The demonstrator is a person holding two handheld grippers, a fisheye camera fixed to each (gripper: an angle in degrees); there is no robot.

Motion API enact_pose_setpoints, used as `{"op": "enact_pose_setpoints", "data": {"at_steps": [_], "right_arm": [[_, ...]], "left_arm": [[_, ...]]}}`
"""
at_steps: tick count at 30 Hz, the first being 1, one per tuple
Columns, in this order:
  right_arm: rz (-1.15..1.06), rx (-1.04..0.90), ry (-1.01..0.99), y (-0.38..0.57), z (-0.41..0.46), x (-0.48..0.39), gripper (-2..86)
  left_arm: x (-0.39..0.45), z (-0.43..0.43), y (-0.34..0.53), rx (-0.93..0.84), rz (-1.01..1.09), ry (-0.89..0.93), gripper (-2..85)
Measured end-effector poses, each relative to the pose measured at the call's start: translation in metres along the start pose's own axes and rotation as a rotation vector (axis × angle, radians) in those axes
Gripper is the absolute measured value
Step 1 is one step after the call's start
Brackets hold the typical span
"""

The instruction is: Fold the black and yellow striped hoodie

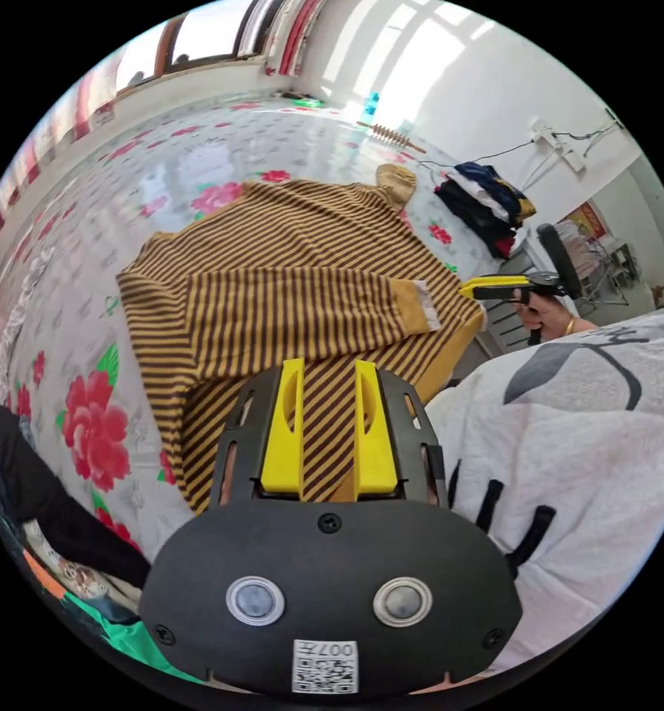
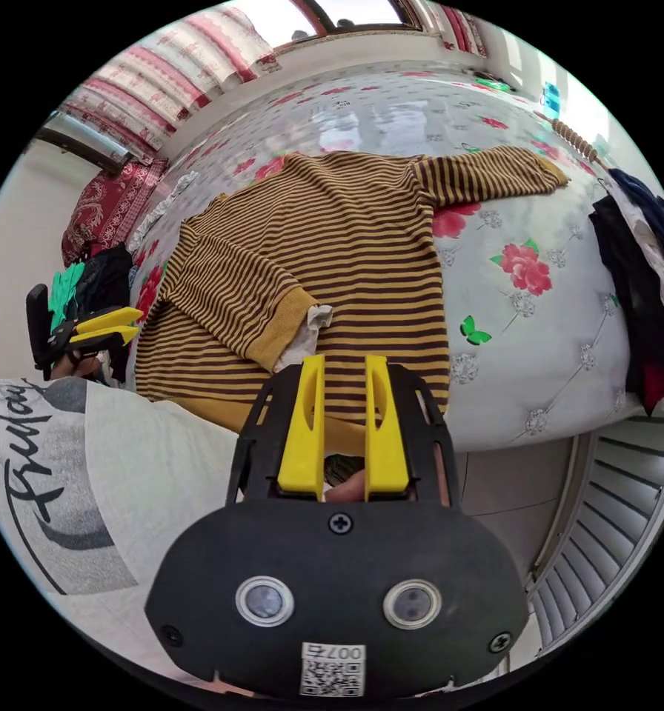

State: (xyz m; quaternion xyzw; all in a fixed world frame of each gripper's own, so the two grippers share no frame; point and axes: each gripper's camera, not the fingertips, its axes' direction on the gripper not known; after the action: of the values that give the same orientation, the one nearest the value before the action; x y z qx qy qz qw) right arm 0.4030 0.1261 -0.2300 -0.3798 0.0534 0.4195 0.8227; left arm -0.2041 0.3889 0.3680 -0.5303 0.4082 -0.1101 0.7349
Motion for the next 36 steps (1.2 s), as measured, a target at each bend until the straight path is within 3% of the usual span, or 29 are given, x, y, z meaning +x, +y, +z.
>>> {"op": "enact_pose_setpoints", "data": {"at_steps": [4, 11, 17, 24, 36], "right_arm": [[-0.083, -0.028, -0.042, -0.015, 0.013, -0.017, 6.4], [-0.255, -0.137, -0.02, -0.039, 0.047, -0.061, 7.5], [-0.333, -0.114, 0.007, -0.061, 0.04, -0.082, 8.0], [-0.514, -0.092, -0.036, -0.162, 0.039, -0.147, 8.6], [-0.636, -0.295, -0.071, -0.328, 0.152, -0.24, 6.8]], "left_arm": [[-0.037, 0.013, -0.005, -0.054, -0.168, -0.092, 8.8], [-0.061, 0.051, -0.034, -0.147, -0.216, -0.21, 10.1], [-0.048, 0.052, -0.036, -0.124, -0.038, -0.321, 10.3], [-0.047, 0.076, -0.027, -0.184, 0.123, -0.493, 7.5], [-0.106, 0.049, 0.004, -0.025, -0.125, -0.348, 1.4]]}}
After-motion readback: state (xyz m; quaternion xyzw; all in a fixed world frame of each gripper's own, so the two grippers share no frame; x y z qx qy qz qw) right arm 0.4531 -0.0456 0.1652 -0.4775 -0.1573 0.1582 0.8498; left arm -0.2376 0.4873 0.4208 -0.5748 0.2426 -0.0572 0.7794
